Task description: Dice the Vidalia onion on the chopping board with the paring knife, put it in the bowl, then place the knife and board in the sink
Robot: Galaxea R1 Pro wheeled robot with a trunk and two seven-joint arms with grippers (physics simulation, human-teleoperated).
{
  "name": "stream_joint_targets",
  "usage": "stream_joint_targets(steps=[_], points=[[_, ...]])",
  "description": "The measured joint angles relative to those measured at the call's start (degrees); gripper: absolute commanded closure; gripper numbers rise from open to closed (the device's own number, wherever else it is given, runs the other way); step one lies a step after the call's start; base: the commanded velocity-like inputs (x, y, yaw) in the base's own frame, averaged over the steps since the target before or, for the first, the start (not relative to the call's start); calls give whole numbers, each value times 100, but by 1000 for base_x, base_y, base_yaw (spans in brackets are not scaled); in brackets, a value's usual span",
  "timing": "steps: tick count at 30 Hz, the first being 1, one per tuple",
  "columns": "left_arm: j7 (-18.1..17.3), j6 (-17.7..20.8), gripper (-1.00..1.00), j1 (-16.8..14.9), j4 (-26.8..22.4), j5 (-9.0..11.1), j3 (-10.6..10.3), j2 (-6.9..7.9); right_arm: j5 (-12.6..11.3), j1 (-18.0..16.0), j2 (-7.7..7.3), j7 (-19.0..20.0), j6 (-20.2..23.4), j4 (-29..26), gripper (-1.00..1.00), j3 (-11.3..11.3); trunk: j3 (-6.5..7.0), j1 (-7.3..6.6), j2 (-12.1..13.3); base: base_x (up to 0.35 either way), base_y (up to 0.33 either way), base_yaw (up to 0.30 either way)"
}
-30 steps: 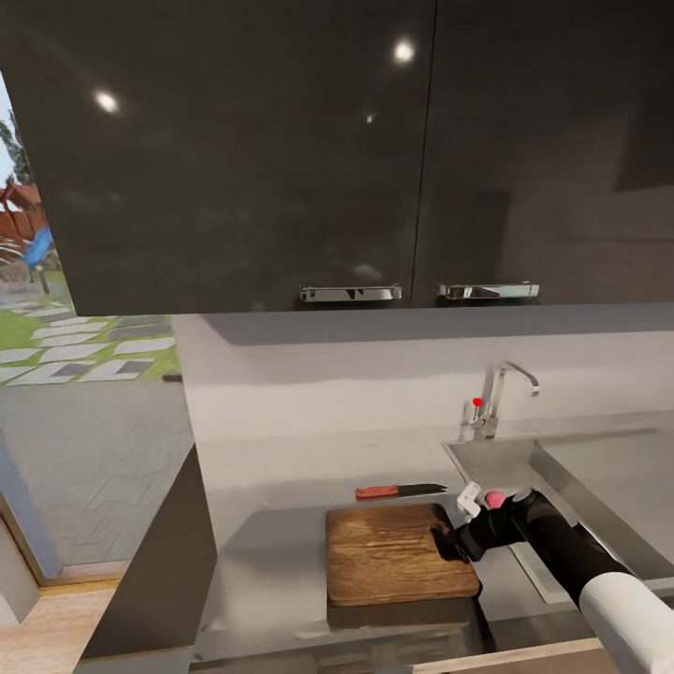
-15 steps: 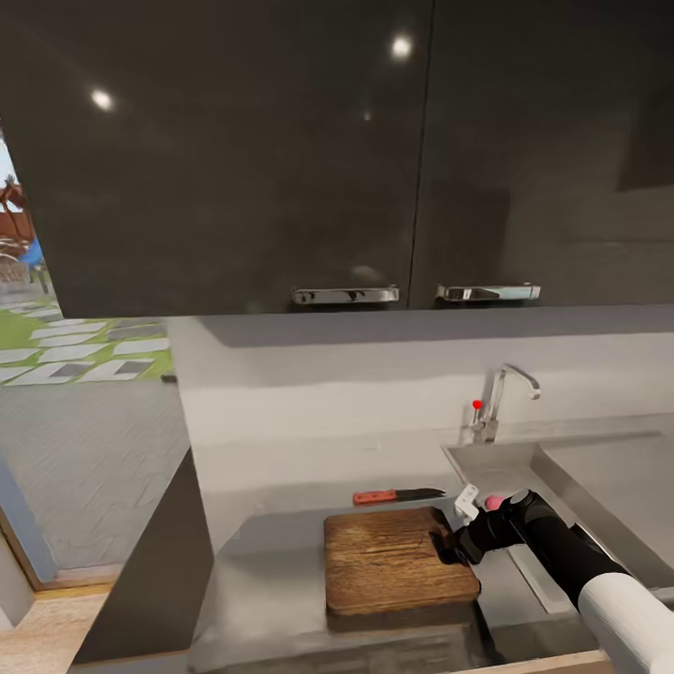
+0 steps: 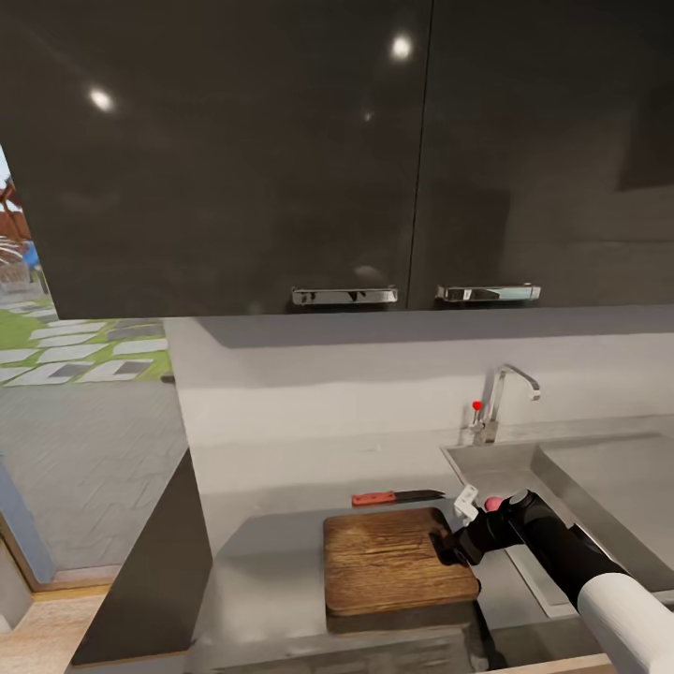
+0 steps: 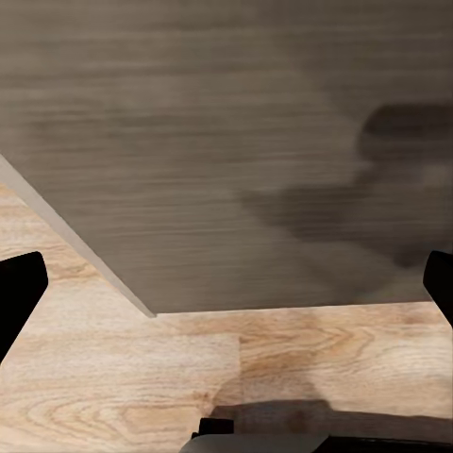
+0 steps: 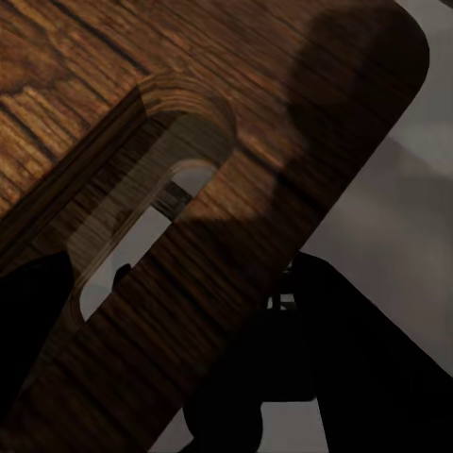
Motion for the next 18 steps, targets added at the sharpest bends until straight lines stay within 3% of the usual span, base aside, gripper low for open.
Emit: stream_joint_targets(steps=[3,4,18], points=[[0,0,-100,-1,-1,4,0,0,-1,0,2,0,0,0,100,1,0,0,0,0,0,0],[0,0,-100,-1,0,2,-1,0,0,0,3,0,0,0,-100,1,0,0,0,0,0,0],[0,0,-100,-1,1,0,-5,0,-5,0,3,-1,3,0,-100,-7,0,0,0,0,0,0]])
